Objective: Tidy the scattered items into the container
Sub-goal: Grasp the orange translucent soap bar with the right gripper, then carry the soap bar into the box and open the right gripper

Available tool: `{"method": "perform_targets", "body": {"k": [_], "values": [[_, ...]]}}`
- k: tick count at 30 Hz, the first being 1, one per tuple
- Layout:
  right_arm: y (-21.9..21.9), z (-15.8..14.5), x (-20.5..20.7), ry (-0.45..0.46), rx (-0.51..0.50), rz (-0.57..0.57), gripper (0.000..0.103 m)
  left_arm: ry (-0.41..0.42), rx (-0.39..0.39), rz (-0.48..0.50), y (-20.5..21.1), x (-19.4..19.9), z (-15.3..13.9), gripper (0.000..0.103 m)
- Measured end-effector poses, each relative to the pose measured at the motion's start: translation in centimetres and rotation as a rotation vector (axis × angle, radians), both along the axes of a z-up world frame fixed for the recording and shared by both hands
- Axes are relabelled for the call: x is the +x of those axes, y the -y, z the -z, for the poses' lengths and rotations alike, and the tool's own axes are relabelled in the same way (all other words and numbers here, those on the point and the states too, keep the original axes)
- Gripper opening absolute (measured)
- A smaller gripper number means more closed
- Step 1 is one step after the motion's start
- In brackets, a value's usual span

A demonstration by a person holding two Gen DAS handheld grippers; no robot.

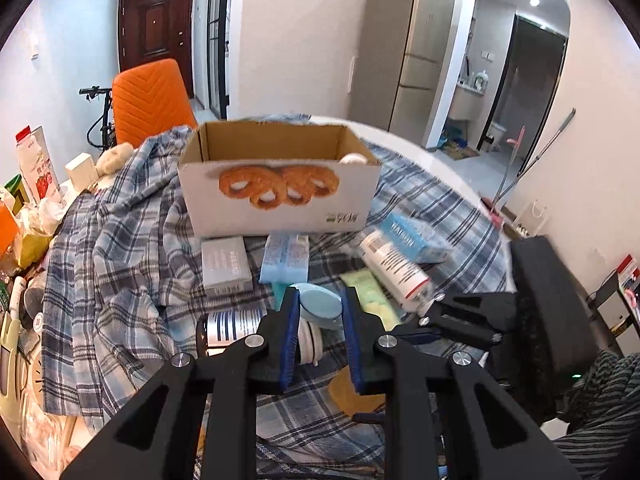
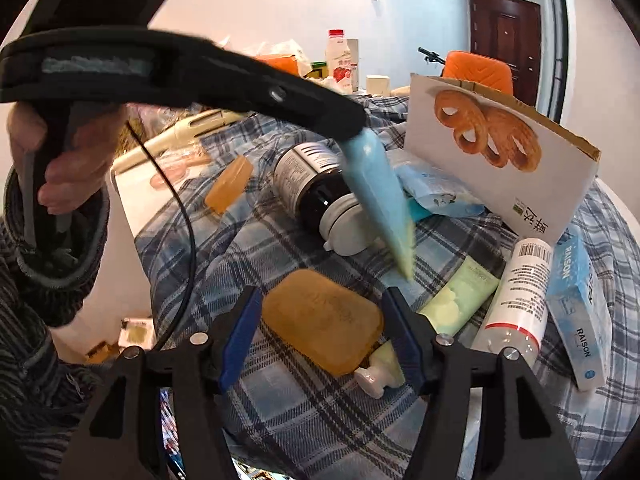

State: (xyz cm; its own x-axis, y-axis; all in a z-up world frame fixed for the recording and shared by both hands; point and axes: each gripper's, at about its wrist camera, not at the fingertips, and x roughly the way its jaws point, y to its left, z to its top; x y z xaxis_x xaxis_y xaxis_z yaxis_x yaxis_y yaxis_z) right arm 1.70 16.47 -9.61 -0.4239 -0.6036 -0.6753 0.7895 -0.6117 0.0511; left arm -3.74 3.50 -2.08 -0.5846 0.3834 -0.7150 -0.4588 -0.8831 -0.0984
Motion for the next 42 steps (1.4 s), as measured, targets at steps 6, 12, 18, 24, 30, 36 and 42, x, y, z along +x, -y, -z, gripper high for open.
{"method": "perform_targets", "body": {"k": [6, 12, 18, 24, 30, 36, 42], "values": [[1.8, 0.9, 1.6, -0.088, 0.095, -0.007, 0.067, 0.028, -0.003, -0.015, 0.6, -0.2, 1.1, 0.023], [1.0, 0.6, 0.6, -0.034, 0.052, 0.074, 0.062, 0.042, -0.026, -0.012, 0.2, -0.1, 1.8, 0.023], [-1.3, -0.9, 0.0, -0.021, -0.023, 0.229, 0.062, 0.018, -0.056, -0.029, -0.3, 0.2, 2.0, 0.023], [-2.5, -2.4, -0.5, -0.037, -0.05, 0.306, 0.062, 0.012, -0.056, -0.035, -0.4, 0.2, 1.8, 0.023], [-3.5, -4.1, -1.9, -0.063, -0.081, 0.359, 0.062, -0.002, -0.059, -0.048, -0.5, 0.2, 1.6, 0.023], [-4.0, -5.9, -2.2, -0.123, -0.107, 0.418, 0.062, -0.047, -0.058, -0.061, -1.1, 0.2, 0.6, 0.023], [-4.2, -7.8, -2.6, -0.168, -0.14, 0.441, 0.062, -0.089, -0.035, -0.077, -1.4, 0.0, -0.7, 0.023]]}}
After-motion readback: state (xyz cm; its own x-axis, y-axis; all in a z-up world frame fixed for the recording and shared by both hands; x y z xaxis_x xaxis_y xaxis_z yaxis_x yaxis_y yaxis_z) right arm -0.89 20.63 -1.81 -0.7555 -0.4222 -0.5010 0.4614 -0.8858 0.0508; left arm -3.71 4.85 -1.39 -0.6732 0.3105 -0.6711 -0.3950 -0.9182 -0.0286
